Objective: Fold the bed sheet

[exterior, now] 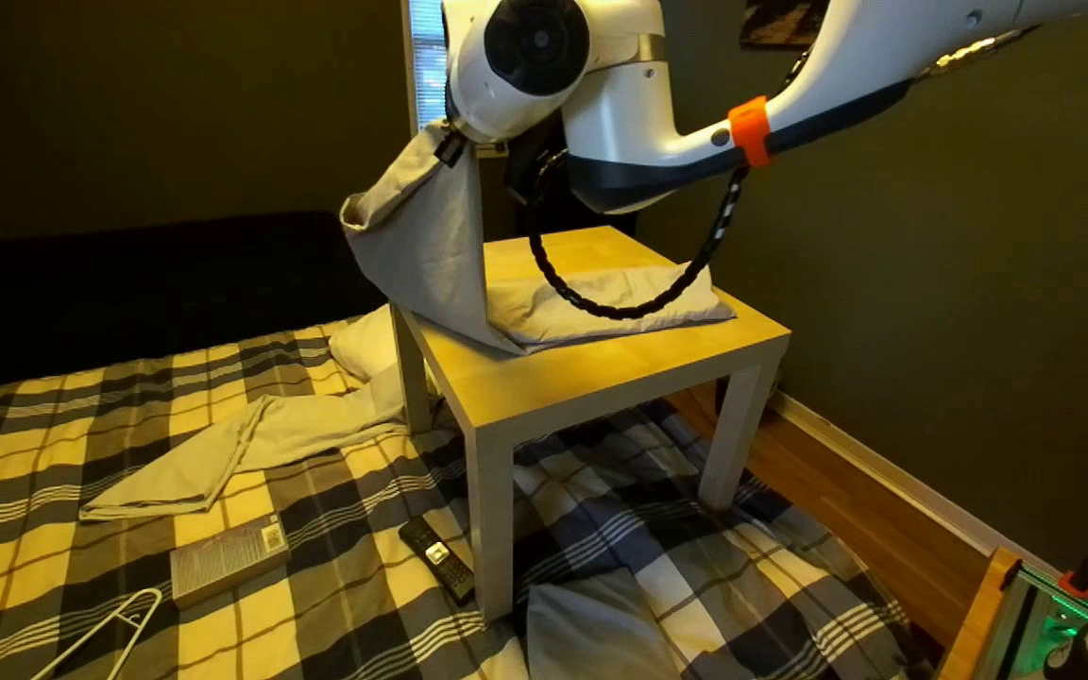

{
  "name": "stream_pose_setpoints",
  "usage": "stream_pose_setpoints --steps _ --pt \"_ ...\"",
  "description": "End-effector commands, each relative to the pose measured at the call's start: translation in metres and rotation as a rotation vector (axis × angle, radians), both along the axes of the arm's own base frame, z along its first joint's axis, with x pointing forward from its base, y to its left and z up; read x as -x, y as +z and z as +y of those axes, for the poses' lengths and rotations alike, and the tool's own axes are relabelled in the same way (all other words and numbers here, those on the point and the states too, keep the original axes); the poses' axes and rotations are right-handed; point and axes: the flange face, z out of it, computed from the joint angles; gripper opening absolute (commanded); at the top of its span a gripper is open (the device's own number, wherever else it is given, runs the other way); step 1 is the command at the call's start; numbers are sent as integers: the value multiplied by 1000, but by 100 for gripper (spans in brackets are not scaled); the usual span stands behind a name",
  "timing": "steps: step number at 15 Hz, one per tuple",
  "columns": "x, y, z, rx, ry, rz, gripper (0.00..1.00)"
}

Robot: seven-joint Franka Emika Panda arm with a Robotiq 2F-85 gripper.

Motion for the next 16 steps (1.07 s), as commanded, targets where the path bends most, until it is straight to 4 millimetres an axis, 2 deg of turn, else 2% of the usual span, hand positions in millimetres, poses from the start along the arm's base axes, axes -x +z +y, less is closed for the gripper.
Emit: stream_pose_setpoints --steps 1,6,11,16 --pt "3 0 -1 -1 -3 5 2" --pt "6 -1 -4 41 -25 -5 0" --pt "6 25 -60 52 -231 -48 0" --pt "19 41 -114 85 -457 -57 0"
